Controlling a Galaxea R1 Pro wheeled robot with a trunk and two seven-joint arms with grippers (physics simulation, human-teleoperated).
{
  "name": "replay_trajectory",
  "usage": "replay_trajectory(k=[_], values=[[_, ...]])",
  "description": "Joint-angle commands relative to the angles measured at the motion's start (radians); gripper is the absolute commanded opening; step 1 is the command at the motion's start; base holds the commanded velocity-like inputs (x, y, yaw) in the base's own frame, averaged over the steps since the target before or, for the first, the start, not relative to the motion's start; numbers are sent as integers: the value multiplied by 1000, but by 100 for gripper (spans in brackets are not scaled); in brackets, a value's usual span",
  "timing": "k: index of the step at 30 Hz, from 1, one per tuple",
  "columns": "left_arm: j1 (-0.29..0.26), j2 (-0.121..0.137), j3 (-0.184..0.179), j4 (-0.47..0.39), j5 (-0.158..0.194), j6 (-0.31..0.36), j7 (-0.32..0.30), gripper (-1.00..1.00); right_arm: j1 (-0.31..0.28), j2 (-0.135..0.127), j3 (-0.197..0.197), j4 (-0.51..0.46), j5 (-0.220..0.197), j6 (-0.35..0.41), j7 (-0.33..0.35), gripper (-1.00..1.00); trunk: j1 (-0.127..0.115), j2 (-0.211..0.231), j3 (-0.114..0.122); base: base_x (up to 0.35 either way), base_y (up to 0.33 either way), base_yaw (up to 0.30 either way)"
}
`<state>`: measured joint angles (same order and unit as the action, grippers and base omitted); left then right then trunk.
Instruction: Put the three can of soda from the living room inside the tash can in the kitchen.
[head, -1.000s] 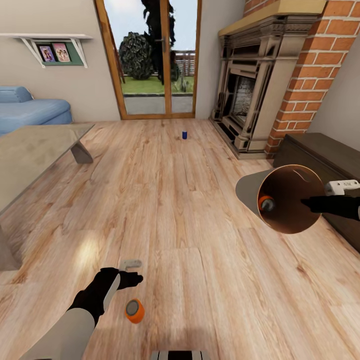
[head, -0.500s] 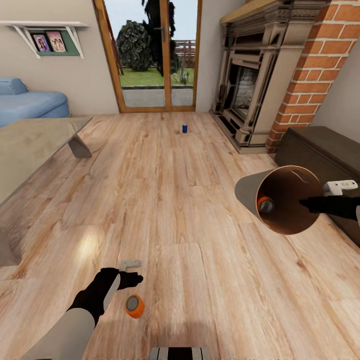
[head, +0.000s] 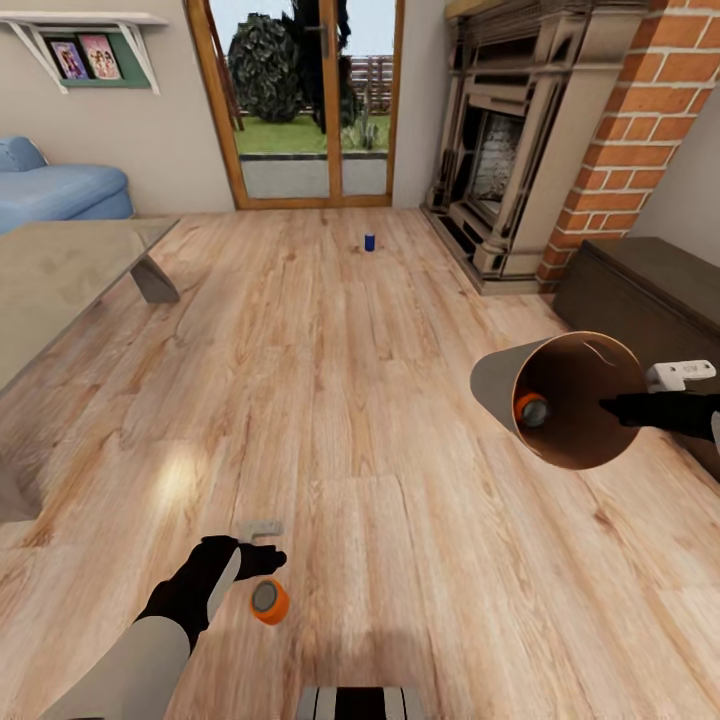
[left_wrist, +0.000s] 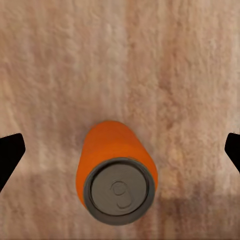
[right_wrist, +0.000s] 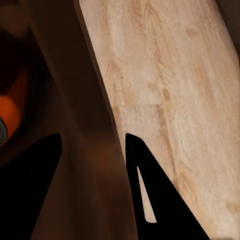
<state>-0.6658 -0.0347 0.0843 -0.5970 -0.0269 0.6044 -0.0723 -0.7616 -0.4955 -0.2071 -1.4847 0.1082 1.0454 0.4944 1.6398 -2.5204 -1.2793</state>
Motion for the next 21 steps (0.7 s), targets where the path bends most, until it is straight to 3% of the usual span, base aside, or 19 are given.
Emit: replay_trajectory(k=[1, 21], values=[[0, 0, 0, 0, 0, 0, 0, 100, -1, 0, 0, -1, -16, 2, 1, -100, 0, 0, -4, 0, 0, 0], [0, 1, 0, 0, 1, 2, -1, 100, -1, 2, 19, 0, -16, 2, -4, -100, 9, -5, -81, 0, 0, 0]])
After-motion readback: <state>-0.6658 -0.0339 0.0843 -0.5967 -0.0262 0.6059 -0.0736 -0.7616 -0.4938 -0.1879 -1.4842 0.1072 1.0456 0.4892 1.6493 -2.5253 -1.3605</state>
